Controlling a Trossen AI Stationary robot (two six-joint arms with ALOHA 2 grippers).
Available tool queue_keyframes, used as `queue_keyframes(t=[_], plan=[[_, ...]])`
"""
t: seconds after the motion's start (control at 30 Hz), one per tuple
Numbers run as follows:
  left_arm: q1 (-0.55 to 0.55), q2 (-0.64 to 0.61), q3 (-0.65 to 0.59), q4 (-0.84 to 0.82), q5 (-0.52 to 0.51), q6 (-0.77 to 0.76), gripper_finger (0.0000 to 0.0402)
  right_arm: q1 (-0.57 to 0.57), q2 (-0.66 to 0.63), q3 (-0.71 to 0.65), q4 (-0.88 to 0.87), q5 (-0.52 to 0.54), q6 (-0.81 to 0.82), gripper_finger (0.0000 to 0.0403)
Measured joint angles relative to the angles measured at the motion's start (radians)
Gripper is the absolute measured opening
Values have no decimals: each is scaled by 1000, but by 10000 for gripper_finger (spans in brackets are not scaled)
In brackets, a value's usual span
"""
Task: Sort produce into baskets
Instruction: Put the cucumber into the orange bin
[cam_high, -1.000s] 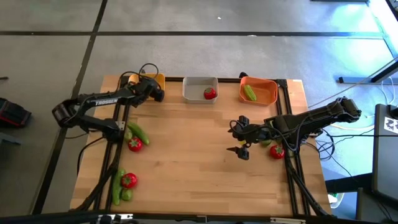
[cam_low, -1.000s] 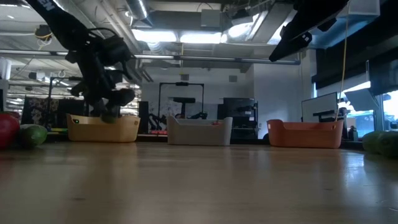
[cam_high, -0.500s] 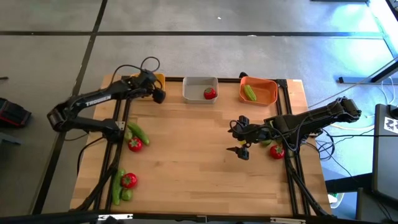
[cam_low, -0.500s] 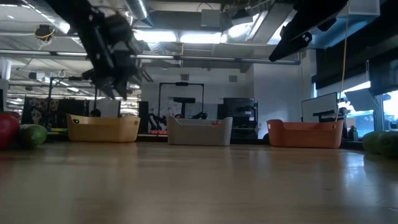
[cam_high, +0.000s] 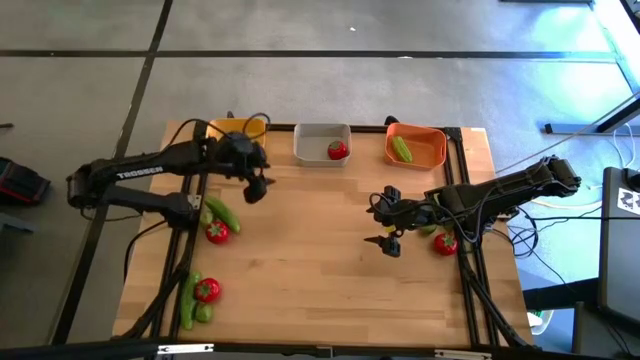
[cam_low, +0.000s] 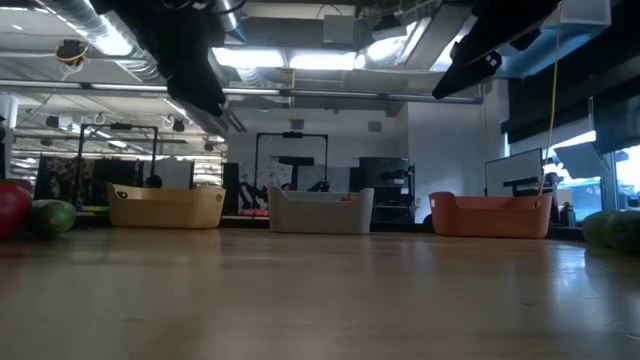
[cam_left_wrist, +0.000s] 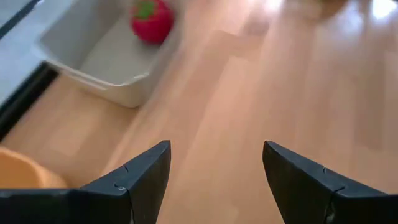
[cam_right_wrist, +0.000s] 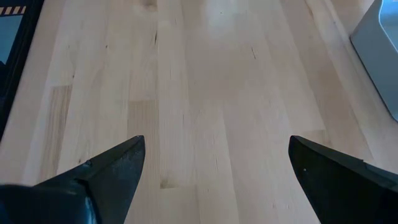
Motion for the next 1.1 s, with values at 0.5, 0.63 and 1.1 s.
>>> queue_keyframes(t=[0.5, 0.63, 1.1], plan=[[-258, 28, 0, -164, 48, 2, 251, 0, 0, 0, 0, 0, 2, 386], [-343, 66, 0, -256, -24, 59, 251, 0, 0, 0, 6, 0, 2, 386], [-435, 341, 0, -488, -89, 177, 251, 0, 0, 0, 8, 0, 3, 386]])
